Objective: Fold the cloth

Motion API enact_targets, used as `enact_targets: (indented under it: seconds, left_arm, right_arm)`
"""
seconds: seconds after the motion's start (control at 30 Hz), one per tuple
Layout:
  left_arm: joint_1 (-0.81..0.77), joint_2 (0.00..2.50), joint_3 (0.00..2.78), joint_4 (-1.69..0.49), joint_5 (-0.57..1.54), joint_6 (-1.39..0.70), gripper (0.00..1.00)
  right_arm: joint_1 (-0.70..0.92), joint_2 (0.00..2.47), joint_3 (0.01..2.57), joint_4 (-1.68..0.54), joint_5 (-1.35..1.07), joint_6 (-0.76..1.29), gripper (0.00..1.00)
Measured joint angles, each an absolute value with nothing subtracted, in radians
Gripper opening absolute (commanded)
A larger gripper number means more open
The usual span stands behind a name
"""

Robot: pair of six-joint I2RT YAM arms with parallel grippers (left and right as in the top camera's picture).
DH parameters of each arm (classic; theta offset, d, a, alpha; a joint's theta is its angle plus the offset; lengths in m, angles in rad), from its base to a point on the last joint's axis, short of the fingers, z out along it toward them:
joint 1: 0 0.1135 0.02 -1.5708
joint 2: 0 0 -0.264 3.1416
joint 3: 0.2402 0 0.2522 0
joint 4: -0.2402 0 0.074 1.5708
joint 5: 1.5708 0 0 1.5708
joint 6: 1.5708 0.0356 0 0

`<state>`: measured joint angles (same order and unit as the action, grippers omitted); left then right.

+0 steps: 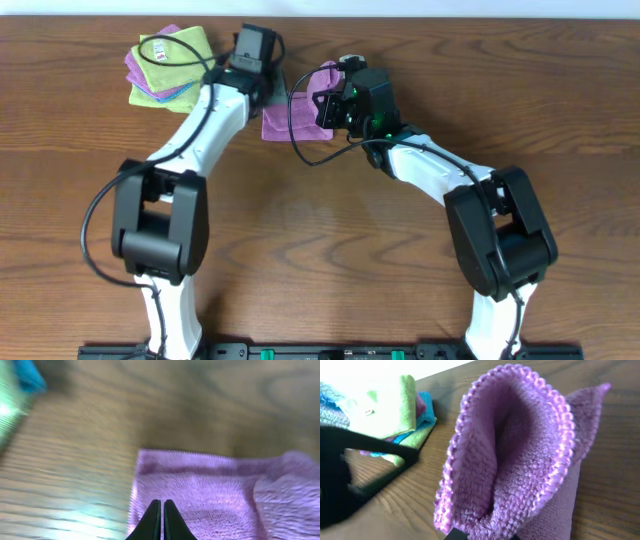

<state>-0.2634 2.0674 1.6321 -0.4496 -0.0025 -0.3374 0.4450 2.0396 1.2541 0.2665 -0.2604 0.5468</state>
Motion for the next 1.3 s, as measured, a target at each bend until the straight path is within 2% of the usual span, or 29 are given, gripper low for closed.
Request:
enact_targets:
  seconds: [0.67, 0.73, 0.83, 0.87, 1.07, 1.3]
  left_arm:
    - [-0.126, 2.027, 1.637, -0.509, -0.046, -0.335, 0.06]
    - [-0.118, 2.014, 1.637, -0.51, -0.046, -0.335, 0.06]
    - [-0.104, 1.996, 1.637, -0.509, -0.046, -0.335, 0.06]
    - [-0.101, 1.993, 1.637, -0.509, -0.046, -0.335, 0.06]
    - [-0.081, 1.982, 1.637, -0.509, -0.046, -0.335, 0.06]
    - [-0.066, 1.982, 1.637, -0.51, -0.046, -0.335, 0.06]
  right_arm:
    - [0.517, 2.207, 1.402, 0.197, -0.241, 0.515, 0.02]
    - [0.524, 2.214, 1.405, 0.194, -0.242, 0.514, 0.13]
    - [0.534, 2.217, 1.405, 0.192, -0.244, 0.499, 0.36]
    - [0.536, 2.217, 1.406, 0.192, -0.246, 0.504, 0.4]
    - [0.549, 2.217, 1.406, 0.192, -0.339, 0.492, 0.52]
    - [0.558, 2.217, 1.406, 0.22, -0.457, 0.492, 0.58]
